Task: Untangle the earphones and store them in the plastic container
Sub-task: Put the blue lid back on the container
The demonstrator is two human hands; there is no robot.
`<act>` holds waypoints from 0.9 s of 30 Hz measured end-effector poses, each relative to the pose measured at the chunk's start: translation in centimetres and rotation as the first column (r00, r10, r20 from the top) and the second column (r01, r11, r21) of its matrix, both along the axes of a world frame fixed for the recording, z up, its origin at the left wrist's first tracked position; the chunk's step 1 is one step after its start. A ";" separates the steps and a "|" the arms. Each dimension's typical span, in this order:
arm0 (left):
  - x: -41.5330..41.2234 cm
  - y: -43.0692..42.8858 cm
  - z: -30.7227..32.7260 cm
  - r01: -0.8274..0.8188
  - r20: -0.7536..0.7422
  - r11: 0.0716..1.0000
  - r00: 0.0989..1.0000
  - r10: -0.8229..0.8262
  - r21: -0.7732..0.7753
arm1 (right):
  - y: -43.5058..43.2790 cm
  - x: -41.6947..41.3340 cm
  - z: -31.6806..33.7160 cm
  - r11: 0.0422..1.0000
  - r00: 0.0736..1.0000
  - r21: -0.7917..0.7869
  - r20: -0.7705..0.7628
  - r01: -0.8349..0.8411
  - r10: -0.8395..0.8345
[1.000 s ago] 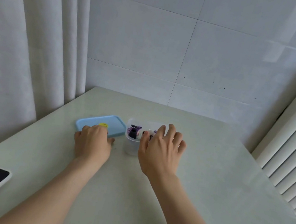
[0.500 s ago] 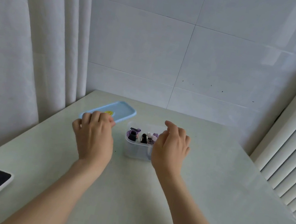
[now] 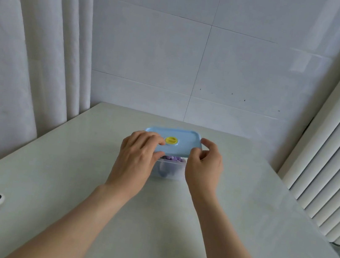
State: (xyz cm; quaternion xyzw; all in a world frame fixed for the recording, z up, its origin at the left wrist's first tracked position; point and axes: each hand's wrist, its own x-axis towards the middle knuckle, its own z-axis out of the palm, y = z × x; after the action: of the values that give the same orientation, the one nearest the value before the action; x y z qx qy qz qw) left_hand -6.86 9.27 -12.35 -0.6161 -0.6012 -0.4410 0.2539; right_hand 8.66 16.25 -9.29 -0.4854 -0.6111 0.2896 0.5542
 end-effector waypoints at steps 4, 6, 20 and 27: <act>-0.8 -0.1 -1.6 0.033 0.301 0.973 0.953 0.038 -0.226 | 0.6 0.4 -1.0 0.999 0.993 -0.003 0.115 -0.033 0.033; -1.2 -0.3 -2.1 0.087 0.411 0.950 0.911 0.046 -0.300 | 0.8 0.6 -1.6 0.999 0.980 0.010 0.194 -0.049 0.046; -1.0 -1.5 -1.1 -0.005 0.436 0.981 0.895 0.090 -0.194 | -1.2 -0.1 -2.4 0.991 0.757 0.087 0.653 -0.099 0.018; -1.3 -1.0 -1.3 -0.050 0.486 0.978 0.862 0.145 -0.203 | -0.9 0.8 -2.5 0.952 0.613 0.120 0.786 -0.280 0.082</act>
State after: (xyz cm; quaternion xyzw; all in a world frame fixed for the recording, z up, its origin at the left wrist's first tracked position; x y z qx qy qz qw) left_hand -8.17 8.31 -13.63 -0.4712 -0.7147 -0.5141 0.0544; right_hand 9.44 15.37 -11.78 -0.4298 -0.8643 0.0355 0.2589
